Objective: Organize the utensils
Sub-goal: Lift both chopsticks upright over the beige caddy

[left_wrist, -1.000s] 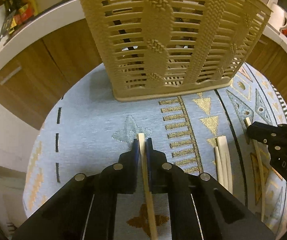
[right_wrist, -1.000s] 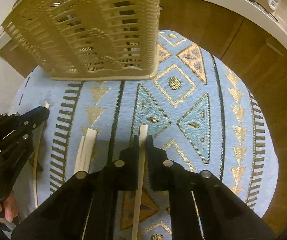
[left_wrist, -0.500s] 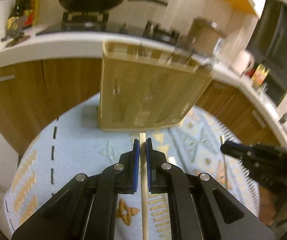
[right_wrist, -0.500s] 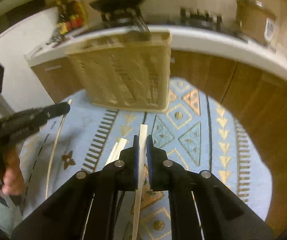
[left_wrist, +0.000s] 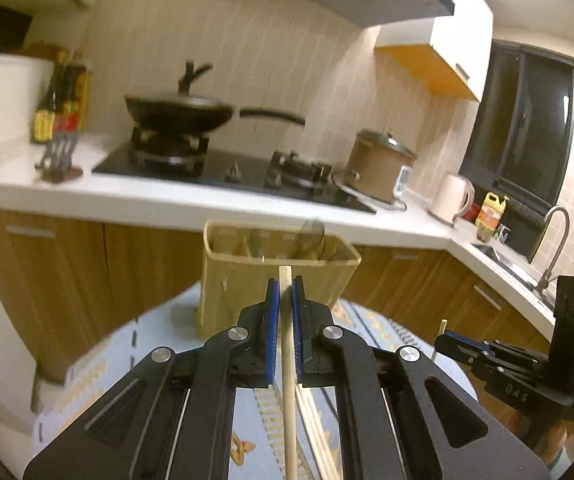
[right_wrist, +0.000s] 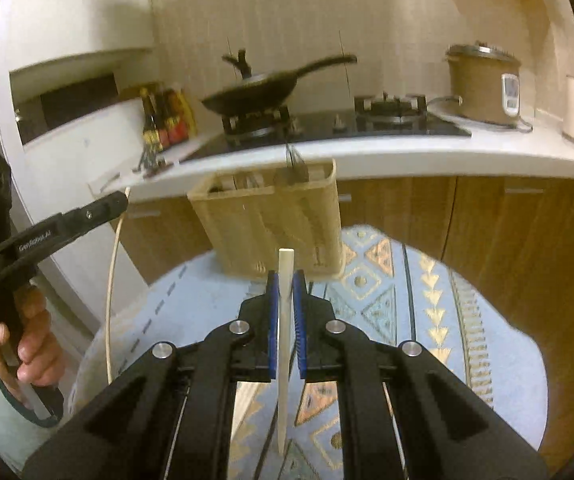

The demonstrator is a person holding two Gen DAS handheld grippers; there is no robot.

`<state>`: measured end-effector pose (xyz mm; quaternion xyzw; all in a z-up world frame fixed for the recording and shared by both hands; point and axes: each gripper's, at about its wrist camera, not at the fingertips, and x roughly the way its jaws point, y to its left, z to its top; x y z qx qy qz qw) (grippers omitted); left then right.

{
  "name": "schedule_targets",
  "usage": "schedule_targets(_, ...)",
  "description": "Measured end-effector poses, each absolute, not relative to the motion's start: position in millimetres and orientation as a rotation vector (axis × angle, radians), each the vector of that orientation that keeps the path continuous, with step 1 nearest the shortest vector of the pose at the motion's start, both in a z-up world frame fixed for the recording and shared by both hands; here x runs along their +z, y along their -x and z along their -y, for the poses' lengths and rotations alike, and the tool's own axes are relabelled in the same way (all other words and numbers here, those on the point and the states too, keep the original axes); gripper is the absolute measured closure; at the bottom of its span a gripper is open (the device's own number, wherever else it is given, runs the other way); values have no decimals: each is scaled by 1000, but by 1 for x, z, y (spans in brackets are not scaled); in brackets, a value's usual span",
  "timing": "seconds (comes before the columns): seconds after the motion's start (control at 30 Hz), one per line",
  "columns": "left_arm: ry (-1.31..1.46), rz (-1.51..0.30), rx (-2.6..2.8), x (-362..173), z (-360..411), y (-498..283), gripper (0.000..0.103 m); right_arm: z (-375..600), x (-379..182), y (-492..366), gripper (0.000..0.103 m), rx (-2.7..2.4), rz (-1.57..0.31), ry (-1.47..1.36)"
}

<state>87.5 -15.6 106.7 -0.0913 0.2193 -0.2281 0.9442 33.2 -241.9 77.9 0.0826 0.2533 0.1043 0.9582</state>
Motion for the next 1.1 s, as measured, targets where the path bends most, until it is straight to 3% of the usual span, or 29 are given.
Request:
schedule_targets(0.67,104,-204,-382,183,21,-116,99,203,195,-84,97,281,-253,-95)
schedule_targets(1.1,140,-117,-362,213,25,-170,99,221,227,-135,97,217,-171,-124)
